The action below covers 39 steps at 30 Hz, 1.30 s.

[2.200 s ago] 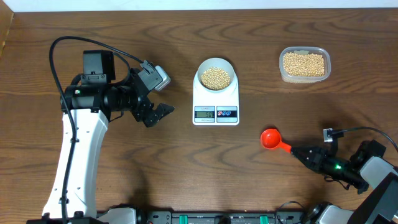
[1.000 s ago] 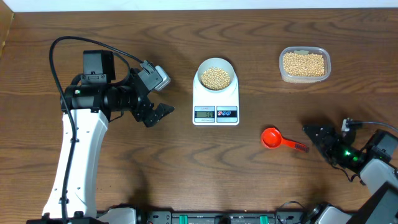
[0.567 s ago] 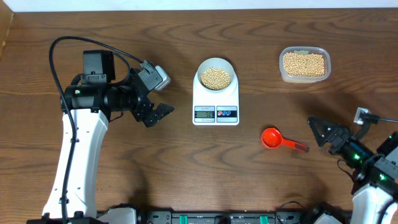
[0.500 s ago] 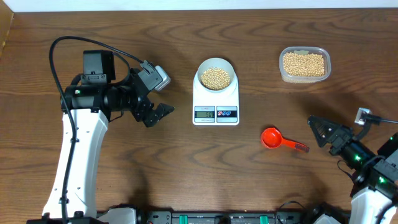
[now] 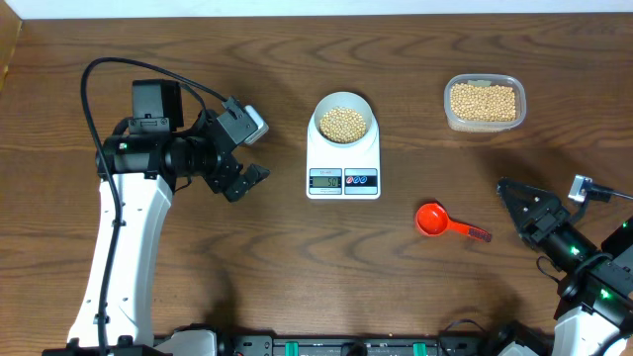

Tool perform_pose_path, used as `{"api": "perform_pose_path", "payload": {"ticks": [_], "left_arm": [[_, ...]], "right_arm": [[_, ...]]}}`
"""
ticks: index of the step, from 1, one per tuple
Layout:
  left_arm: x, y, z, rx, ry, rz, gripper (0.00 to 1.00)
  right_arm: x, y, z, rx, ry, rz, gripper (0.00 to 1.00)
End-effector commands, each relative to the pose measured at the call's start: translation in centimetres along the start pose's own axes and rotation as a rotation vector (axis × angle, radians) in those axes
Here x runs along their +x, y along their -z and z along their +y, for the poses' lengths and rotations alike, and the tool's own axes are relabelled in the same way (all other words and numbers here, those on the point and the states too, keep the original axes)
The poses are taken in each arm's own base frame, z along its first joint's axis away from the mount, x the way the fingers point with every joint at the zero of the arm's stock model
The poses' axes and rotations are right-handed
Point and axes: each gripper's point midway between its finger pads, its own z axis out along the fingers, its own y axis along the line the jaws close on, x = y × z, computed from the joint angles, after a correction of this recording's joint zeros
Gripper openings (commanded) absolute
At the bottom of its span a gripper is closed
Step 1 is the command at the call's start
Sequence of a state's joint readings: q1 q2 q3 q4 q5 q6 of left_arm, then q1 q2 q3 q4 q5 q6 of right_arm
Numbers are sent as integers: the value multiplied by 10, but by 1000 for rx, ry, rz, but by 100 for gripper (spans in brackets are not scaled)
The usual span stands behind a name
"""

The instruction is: Scoop item into bowl and weigh 50g on scale

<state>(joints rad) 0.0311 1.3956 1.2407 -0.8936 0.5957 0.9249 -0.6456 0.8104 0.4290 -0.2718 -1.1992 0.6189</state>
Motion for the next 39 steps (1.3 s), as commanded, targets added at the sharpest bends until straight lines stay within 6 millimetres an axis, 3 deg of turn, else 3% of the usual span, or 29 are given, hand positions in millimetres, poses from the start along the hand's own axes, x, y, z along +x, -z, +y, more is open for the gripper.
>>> {"api": "perform_pose_path", "payload": {"ticks": [1, 4, 10, 18, 21, 27, 32, 39], "left_arm": [[-5, 6, 2, -20, -29, -9, 98], [-5, 6, 2, -20, -29, -9, 98], [-5, 6, 2, -20, -29, -9, 98], [-5, 6, 2, -20, -29, -9, 98], [-5, 6, 2, -20, -29, -9, 98], [-5, 6, 2, -20, -29, -9, 98], [-5, 6, 2, -20, -29, -9, 98], [-5, 6, 2, -20, -30, -9, 98]], "right_arm": [[1, 1, -2, 7, -18, -3, 99], [0, -4, -8, 59, 108, -15, 99], [18, -30, -10, 203, 379, 15, 99], [30, -19, 41, 208, 900, -112, 99], [37, -10, 47, 210, 956, -149, 99], [51, -7, 36, 166, 1141, -218, 99], [50, -9, 21, 137, 1230, -323, 99], [45, -14, -1, 202, 1216, -340, 99]]}}
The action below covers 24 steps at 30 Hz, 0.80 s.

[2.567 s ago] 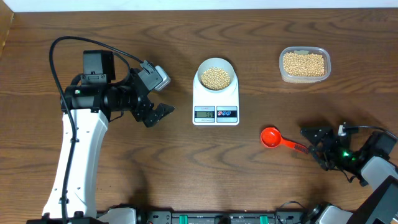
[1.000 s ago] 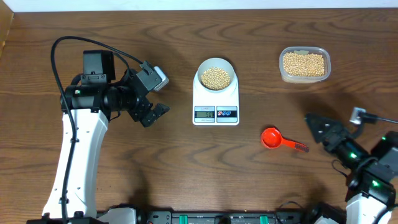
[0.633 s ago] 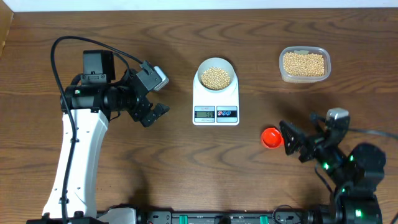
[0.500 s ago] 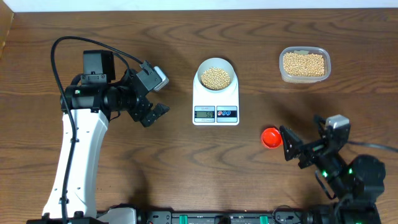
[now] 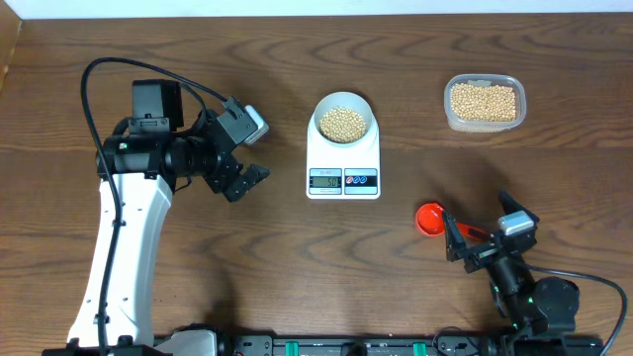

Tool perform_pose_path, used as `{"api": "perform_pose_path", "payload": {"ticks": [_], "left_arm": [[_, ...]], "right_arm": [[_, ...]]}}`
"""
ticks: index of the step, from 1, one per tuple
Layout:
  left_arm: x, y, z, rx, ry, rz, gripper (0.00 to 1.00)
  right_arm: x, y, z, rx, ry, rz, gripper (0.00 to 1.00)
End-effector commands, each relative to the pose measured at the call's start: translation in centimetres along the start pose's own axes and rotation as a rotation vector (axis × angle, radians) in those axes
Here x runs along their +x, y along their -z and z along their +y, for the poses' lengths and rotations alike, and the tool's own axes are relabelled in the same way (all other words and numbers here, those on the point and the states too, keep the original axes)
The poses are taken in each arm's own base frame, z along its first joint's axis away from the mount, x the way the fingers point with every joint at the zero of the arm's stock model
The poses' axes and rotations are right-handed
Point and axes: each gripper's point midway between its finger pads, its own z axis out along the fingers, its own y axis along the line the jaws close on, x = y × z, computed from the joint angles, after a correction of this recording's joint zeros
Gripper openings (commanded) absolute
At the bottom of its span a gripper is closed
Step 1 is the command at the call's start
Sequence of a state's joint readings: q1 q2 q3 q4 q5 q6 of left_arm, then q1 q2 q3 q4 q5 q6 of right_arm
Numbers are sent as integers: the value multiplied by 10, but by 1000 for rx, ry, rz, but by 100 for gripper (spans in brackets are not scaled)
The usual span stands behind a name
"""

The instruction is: Scoop item into bowl and weigh 50g on scale

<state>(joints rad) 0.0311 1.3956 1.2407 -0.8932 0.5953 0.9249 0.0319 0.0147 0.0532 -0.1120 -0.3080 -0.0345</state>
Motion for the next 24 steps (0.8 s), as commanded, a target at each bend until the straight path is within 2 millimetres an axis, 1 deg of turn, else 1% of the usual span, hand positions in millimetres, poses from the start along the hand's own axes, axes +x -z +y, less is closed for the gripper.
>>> {"api": "perform_pose_path", "payload": {"ticks": [1, 5, 7, 10, 12, 24], "left_arm": [[-5, 6, 2, -20, -29, -9, 98], [-5, 6, 2, -20, -29, -9, 98], [-5, 6, 2, -20, -29, -9, 98], [-5, 6, 2, -19, -29, -9, 98], [-5, 6, 2, -19, -29, -9, 98], [-6, 6, 2, -20, -29, -9, 98]], "right_arm": [[3, 0, -17, 97, 24, 1, 99], [10, 3, -41, 234, 21, 20, 99], [13, 4, -45, 259, 24, 28, 99], [13, 4, -45, 256, 132, 41, 99], [13, 4, -45, 256, 158, 45, 99], [14, 5, -48, 274, 159, 49, 99]]}}
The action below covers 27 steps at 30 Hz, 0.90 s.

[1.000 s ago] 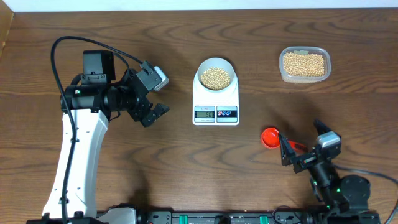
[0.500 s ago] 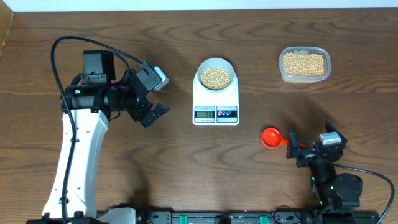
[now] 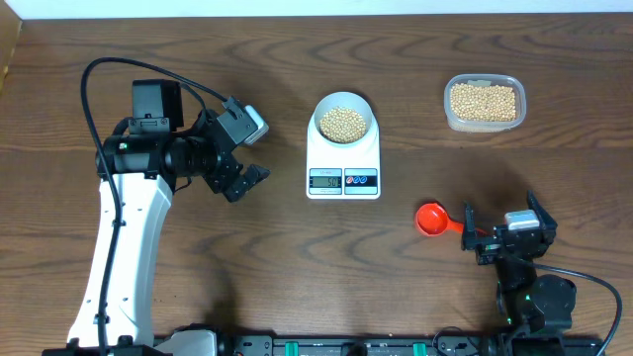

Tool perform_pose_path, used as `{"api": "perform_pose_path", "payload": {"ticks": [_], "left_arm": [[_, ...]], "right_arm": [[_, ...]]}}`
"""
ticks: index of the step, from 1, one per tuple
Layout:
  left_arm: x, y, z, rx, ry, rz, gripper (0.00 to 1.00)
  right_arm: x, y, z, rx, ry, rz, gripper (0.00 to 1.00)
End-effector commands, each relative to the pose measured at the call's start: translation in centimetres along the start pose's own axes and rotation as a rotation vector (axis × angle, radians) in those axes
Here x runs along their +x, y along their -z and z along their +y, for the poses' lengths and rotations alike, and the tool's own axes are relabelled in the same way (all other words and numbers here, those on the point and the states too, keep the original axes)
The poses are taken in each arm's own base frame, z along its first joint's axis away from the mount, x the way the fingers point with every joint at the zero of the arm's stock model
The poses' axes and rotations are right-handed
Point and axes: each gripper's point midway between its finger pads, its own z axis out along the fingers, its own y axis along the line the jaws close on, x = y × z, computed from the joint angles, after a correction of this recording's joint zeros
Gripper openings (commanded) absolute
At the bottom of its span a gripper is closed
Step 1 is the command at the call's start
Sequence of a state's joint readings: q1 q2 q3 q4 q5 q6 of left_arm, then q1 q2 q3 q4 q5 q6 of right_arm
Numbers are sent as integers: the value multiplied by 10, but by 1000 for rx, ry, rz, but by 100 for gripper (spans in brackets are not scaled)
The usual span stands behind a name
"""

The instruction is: Scoop item into bowl and weigh 50g on scale

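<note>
A white bowl (image 3: 342, 123) heaped with soybeans stands on the white kitchen scale (image 3: 342, 180) at the table's middle. The red scoop (image 3: 431, 219) lies on the wood to the lower right of the scale, its handle pointing right. My right gripper (image 3: 475, 235) stands open at the handle's far end, one finger on each side of it, and hides that end. My left gripper (image 3: 249, 181) hangs open with nothing in it, to the left of the scale.
A clear plastic tub (image 3: 484, 102) of soybeans sits at the back right. The left arm's white link and black cable take up the left side. The table's front edge runs close below the right arm.
My right gripper has moved right along the scoop's handle, from just beside the cup to the handle's end. The scoop, the bowl and the left arm have not moved.
At first my right gripper was far to the right, apart from the scoop lying on the table. Then it stood over the handle close to the cup. Now it is open at the handle's end, and the scoop lies where it was.
</note>
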<state>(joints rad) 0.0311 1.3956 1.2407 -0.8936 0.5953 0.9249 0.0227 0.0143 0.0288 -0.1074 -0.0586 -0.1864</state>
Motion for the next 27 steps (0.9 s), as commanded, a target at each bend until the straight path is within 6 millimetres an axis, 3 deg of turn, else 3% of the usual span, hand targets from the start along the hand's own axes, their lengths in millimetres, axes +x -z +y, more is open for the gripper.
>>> {"api": "perform_pose_path", "payload": {"ticks": [1, 27], "left_arm": [[-6, 6, 2, -20, -30, -10, 98], [-6, 6, 2, -20, -30, -10, 98]], "right_arm": [[2, 0, -3, 18, 12, 1, 99], [1, 0, -1, 6, 9, -3, 99]]}}
